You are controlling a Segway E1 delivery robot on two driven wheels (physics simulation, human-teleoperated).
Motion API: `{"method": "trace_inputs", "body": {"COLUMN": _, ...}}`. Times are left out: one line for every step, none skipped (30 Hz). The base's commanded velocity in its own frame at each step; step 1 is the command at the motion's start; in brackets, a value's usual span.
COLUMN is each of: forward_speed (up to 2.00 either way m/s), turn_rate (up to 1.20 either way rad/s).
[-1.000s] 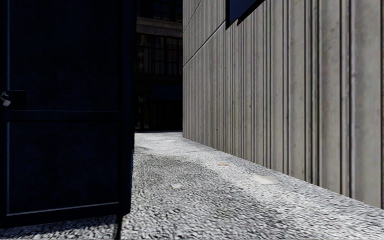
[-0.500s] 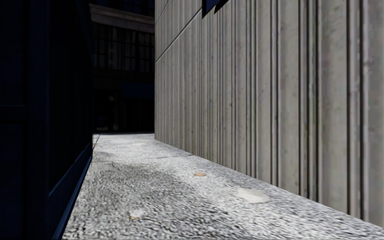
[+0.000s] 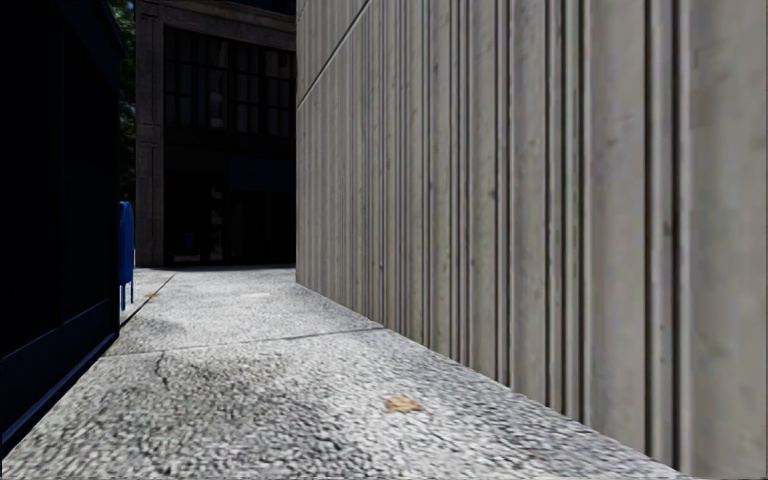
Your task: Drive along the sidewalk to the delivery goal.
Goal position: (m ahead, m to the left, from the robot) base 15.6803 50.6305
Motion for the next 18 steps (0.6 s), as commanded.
{"method": "trace_inputs", "body": {"forward_speed": 2.00, "turn_rate": 0.24}}
{"method": "trace_inputs", "body": {"forward_speed": 2.00, "turn_rate": 0.34}}
{"method": "trace_inputs", "body": {"forward_speed": 2.00, "turn_rate": 0.44}}
{"method": "trace_inputs", "body": {"forward_speed": 2.00, "turn_rate": 0.46}}
{"method": "trace_inputs", "body": {"forward_speed": 2.00, "turn_rate": 0.47}}
{"method": "trace_inputs", "body": {"forward_speed": 2.00, "turn_rate": 0.47}}
{"method": "trace_inputs", "body": {"forward_speed": 2.00, "turn_rate": 0.47}}
{"method": "trace_inputs", "body": {"forward_speed": 2.00, "turn_rate": 0.47}}
{"method": "trace_inputs", "body": {"forward_speed": 2.00, "turn_rate": 0.47}}
{"method": "trace_inputs", "body": {"forward_speed": 2.00, "turn_rate": 0.47}}
{"method": "trace_inputs", "body": {"forward_speed": 2.00, "turn_rate": 0.47}}
{"method": "trace_inputs", "body": {"forward_speed": 2.00, "turn_rate": 0.47}}
{"method": "trace_inputs", "body": {"forward_speed": 2.00, "turn_rate": 0.47}}
{"method": "trace_inputs", "body": {"forward_speed": 2.00, "turn_rate": 0.47}}
{"method": "trace_inputs", "body": {"forward_speed": 2.00, "turn_rate": 0.47}}
{"method": "trace_inputs", "body": {"forward_speed": 2.00, "turn_rate": 0.47}}
{"method": "trace_inputs", "body": {"forward_speed": 2.00, "turn_rate": 0.47}}
{"method": "trace_inputs", "body": {"forward_speed": 2.00, "turn_rate": 0.47}}
